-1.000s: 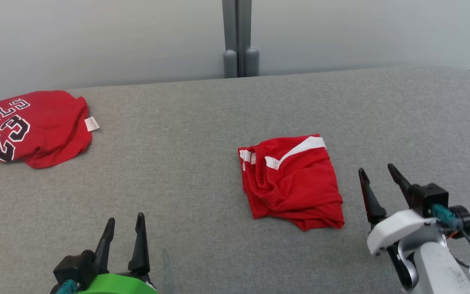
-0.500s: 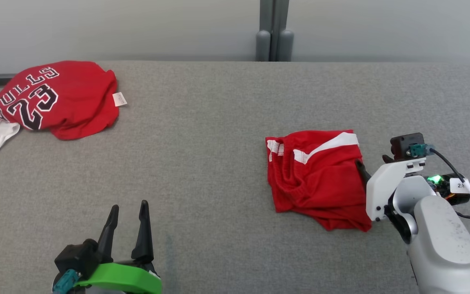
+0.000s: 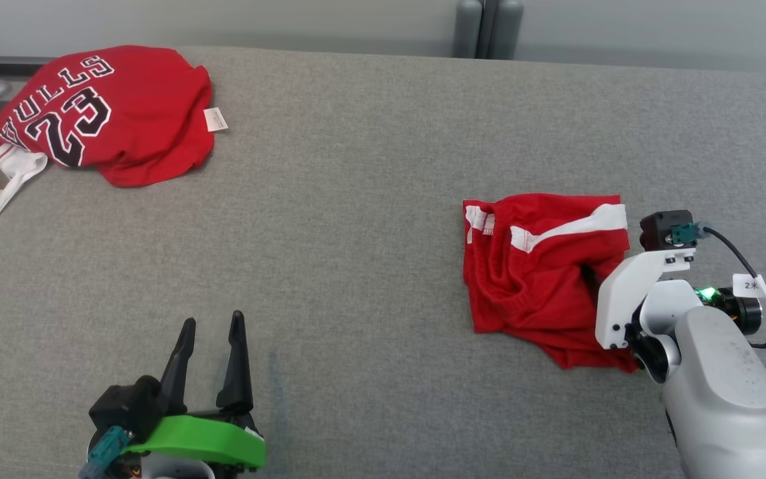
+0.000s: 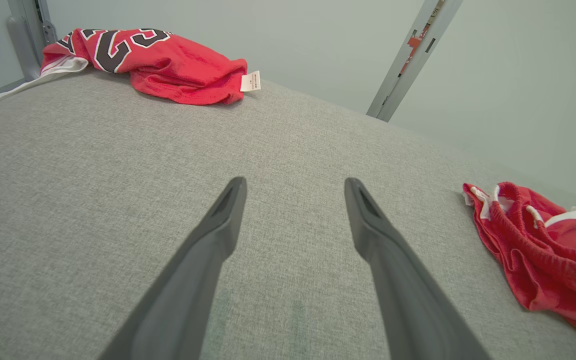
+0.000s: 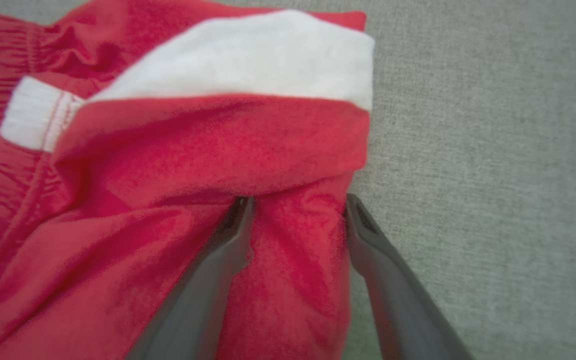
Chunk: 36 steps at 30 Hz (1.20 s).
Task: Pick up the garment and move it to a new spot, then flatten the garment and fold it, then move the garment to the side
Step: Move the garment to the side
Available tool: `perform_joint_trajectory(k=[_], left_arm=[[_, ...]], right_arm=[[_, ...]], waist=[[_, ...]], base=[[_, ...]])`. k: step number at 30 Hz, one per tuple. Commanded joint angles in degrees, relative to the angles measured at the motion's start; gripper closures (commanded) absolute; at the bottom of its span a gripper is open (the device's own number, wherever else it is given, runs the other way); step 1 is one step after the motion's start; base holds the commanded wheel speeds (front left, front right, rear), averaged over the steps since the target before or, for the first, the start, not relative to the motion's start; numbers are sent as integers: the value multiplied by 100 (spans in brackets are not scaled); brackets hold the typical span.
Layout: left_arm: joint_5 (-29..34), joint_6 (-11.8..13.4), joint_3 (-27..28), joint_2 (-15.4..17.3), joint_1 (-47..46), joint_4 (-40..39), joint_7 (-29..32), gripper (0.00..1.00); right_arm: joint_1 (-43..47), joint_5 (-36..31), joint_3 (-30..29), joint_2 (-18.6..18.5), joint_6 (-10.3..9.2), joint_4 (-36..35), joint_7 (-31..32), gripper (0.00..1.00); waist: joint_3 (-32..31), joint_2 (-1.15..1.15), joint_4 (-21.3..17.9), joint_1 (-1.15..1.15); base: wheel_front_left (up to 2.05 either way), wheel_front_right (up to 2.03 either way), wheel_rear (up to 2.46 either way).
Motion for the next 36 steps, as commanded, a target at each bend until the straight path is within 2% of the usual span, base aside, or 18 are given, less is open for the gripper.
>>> perform_joint_trajectory(k=[1,3,4,11,20,28,32,36], left_arm=[[-1,21,-12,15,-128,-23,-3,0],[34,19,-22,15,-160,-46,-3,0],[60,17,-30,15,-180,-57,-3,0],[239,-13,-33,15,-379,-218,-3,0],[617,-63,-73,83,-824,-352,-3,0],[786,-79,-427,356,-1252,-304,-2,0],[793,-82,-621,461,-1400,-284,16,0],[764,-79,-760,519,-1480,-284,29,0]], right_arm=[[-15,33,62,32,-7,96,1,73],[-80,12,134,17,-7,125,-85,98],[-130,-12,155,-14,-7,126,-159,100],[-526,-190,174,-290,-8,72,-617,100],[-919,-329,-217,-702,-8,70,-914,100],[-1160,-291,-647,-703,-7,207,-1239,100],[-1269,-377,-715,-635,-7,325,-1406,100],[-1428,-390,-768,-561,-7,472,-1542,100]], waist=[[61,0,-14,0],[111,0,-56,0],[137,0,-87,0],[397,0,-507,0],[980,0,-1545,0],[1450,0,-2432,0],[1605,0,-2665,0],[1717,0,-2718,0]], base=[[0,0,0],[0,0,0],[0,0,0],[0,0,0],[0,0,0],[0,0,0],[0,0,0],[0,0,0]])
